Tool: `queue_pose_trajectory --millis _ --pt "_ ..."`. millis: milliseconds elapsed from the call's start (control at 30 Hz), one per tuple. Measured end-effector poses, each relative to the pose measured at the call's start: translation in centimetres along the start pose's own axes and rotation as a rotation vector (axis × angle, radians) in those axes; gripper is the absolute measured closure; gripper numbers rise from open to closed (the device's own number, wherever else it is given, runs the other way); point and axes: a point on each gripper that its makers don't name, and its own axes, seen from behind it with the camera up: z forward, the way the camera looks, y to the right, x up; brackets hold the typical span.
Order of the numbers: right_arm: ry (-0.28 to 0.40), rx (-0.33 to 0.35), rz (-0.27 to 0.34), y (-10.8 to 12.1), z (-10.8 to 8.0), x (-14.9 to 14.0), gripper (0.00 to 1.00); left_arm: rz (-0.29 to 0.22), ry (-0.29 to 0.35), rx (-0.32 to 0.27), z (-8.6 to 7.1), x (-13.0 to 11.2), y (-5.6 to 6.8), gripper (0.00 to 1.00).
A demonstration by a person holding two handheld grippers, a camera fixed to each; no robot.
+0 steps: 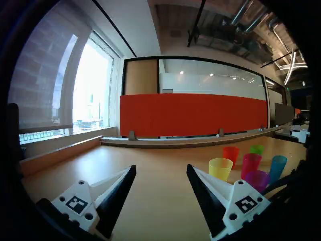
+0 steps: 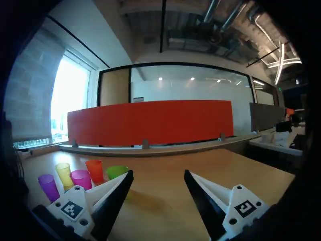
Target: Pour water
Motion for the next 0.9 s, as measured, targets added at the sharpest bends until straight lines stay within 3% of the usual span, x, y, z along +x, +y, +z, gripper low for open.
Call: queue_pose_trajectory --millis 467,900 --pt "-0.009 0.001 -0.050 -0.23 0.03 -0.65 0.02 0.000 0.000 0.000 0.00 0.03 0.03 0.07" --pt "-0.010 -0.003 -0.054 -0.26 0.01 -0.46 0.02 0.000 0.000 0.000 -0.02 0.00 0.05 0.07"
